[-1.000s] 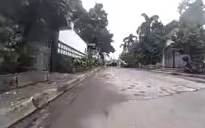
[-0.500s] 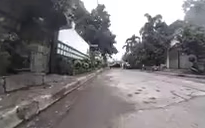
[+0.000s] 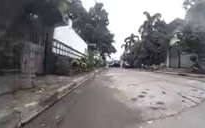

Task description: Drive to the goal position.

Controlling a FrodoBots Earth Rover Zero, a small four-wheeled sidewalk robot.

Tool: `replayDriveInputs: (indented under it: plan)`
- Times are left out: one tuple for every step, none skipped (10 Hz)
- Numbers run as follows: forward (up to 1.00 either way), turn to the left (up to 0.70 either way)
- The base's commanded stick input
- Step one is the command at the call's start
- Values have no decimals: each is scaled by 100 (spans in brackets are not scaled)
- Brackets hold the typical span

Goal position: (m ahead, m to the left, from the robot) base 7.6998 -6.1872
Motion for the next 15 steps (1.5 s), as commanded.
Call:
replayDriveInputs:
  plan:
    - [70, -21]
    - [70, -35]
    - [70, -35]
    - [70, -35]
    - [70, -35]
    - [70, -35]
    - [70, -35]
    - [70, 0]
    - [70, 0]
    - [70, 0]
    - [70, 0]
    - [70, 0]
    - [70, 0]
    - [70, -2]
    - [70, -5]
